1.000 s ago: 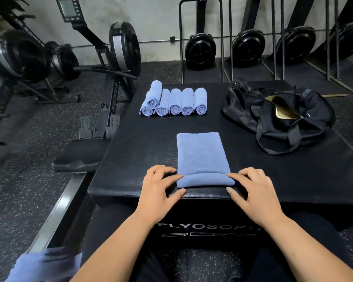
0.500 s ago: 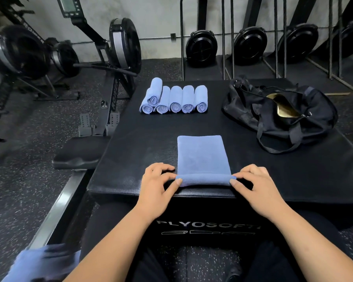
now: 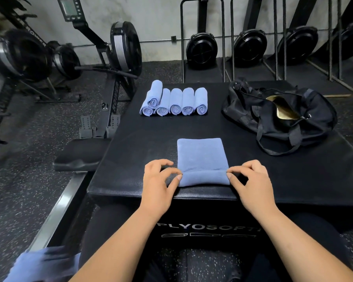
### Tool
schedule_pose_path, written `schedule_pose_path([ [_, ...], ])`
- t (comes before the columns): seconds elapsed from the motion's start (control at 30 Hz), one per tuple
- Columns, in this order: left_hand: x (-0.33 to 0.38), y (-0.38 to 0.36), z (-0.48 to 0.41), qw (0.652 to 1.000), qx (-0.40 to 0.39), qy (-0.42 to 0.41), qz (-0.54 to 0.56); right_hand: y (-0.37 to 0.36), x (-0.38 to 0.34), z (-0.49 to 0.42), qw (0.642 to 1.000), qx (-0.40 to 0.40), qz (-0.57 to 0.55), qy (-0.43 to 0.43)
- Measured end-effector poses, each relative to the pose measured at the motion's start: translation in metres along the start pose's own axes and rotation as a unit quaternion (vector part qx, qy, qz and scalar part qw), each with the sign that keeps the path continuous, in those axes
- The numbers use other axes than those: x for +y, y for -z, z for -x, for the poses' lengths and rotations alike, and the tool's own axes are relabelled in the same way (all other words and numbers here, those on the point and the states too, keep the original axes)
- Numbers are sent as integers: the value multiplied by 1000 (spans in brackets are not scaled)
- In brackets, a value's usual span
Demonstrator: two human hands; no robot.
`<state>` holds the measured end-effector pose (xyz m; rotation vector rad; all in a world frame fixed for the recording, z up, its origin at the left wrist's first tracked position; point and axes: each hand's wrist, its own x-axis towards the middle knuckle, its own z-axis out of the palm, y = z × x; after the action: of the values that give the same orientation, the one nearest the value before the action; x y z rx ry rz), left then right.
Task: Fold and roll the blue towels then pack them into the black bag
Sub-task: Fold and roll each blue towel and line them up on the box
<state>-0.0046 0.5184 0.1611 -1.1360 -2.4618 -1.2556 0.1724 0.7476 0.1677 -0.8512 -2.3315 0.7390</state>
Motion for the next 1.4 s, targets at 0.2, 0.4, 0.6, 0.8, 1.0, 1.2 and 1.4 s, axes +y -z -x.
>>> schedule_pose_path([
  [0.2,-12,3,3,998,-42,-29,-34,5,15,5,988,-37,109,101],
  [0.4,-18,-2,-3,999,-47,2,-27,13,13,-9,989,-102,85,59],
  [0.6,-18,2,-2,995,-86,55,23,21,16,-20,983,-177,53,19],
  [0.8,-10,2,-4,992,-80,88,34,19,12,-25,985,-168,36,-16],
  [1.0,4,2,-12,994,-7,92,60,8,4,-25,998,-42,-40,-18],
  [1.2,1,-1,-8,999,-24,34,34,2,12,-17,997,-34,15,73],
  [1.4,-9,1,-8,995,-101,6,2,5,20,-23,989,-124,17,74],
])
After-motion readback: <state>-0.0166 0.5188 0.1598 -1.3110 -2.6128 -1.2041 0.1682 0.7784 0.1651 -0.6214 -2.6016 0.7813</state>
